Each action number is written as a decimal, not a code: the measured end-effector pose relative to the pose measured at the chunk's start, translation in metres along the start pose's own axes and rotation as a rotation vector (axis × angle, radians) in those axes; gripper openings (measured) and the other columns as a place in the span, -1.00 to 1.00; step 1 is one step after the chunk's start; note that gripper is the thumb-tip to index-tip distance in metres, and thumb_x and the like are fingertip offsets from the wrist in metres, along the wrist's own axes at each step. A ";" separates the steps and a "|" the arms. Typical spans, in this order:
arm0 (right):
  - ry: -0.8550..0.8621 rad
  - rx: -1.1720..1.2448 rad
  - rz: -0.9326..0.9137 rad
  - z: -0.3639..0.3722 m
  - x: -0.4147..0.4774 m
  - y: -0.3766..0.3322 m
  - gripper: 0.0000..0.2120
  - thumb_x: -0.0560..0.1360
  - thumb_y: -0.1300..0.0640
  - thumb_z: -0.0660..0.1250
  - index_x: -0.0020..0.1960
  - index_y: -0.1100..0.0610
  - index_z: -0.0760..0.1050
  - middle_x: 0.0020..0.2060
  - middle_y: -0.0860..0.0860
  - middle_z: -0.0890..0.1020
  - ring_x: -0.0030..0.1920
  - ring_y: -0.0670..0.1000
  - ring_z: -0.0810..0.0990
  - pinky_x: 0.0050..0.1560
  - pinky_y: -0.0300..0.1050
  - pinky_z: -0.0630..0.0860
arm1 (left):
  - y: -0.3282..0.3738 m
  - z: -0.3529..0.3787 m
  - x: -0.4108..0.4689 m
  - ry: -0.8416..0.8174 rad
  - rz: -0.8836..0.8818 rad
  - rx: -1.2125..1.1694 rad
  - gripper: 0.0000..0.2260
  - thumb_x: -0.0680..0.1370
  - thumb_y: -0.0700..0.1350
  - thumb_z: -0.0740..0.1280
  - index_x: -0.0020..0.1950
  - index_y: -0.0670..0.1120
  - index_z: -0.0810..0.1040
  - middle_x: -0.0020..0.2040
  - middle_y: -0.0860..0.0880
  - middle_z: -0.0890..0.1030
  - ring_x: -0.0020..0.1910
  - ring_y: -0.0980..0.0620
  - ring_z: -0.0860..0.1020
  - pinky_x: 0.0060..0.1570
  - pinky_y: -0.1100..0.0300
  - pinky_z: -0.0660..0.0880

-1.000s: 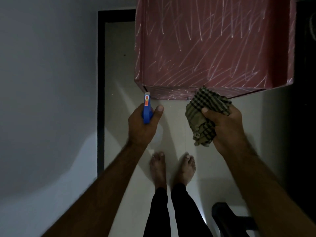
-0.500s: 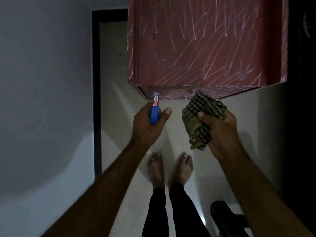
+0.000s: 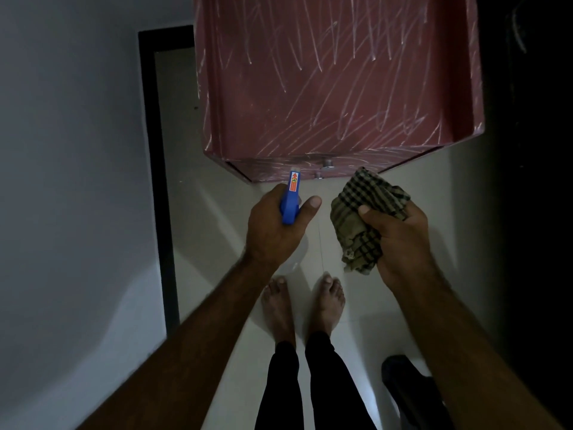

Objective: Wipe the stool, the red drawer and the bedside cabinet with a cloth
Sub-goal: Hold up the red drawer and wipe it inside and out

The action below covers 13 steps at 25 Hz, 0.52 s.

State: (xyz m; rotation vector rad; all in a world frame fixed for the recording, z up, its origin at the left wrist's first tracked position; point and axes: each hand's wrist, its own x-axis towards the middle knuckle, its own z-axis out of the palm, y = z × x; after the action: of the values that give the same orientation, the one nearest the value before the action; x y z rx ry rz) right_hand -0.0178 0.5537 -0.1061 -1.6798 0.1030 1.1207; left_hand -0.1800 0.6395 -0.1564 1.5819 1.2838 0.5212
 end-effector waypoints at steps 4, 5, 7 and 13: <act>0.022 0.025 -0.013 -0.009 0.002 -0.001 -0.65 0.55 0.43 0.37 0.30 0.22 0.58 0.07 0.14 0.75 0.06 0.18 0.75 0.11 0.21 0.69 | 0.005 0.008 0.005 -0.018 0.050 0.042 -0.62 0.52 0.21 0.40 -0.26 -0.02 0.37 -0.39 0.07 0.39 -0.40 0.09 0.37 -0.27 0.22 0.43; 0.027 0.032 -0.016 -0.012 0.002 -0.002 -0.66 0.55 0.43 0.37 0.29 0.21 0.59 0.05 0.13 0.75 0.05 0.18 0.75 0.09 0.19 0.69 | 0.007 0.011 0.006 -0.029 0.052 0.040 -0.61 0.51 0.23 0.39 -0.26 -0.02 0.37 -0.39 0.08 0.38 -0.41 0.08 0.37 -0.27 0.21 0.43; 0.035 0.050 -0.021 -0.017 0.003 -0.003 -0.68 0.56 0.44 0.36 0.25 0.20 0.60 0.03 0.13 0.76 0.04 0.19 0.75 0.04 0.15 0.71 | 0.009 0.017 0.008 -0.062 0.038 0.037 -0.58 0.50 0.26 0.37 -0.23 -0.07 0.42 -0.38 0.04 0.43 -0.39 0.04 0.42 -0.23 0.16 0.47; 0.066 0.099 -0.017 -0.031 0.001 -0.007 -0.70 0.56 0.44 0.35 0.11 0.08 0.62 -0.05 0.04 0.78 -0.02 0.11 0.77 -0.03 0.05 0.73 | 0.024 0.034 0.013 -0.117 0.043 0.069 -0.60 0.54 0.19 0.42 -0.18 -0.14 0.48 -0.33 -0.08 0.50 -0.33 -0.08 0.49 -0.18 0.02 0.54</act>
State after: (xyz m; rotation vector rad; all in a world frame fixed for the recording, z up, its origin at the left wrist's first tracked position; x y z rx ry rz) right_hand 0.0058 0.5325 -0.1020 -1.6263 0.1827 1.0309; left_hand -0.1366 0.6381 -0.1526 1.6758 1.1925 0.4087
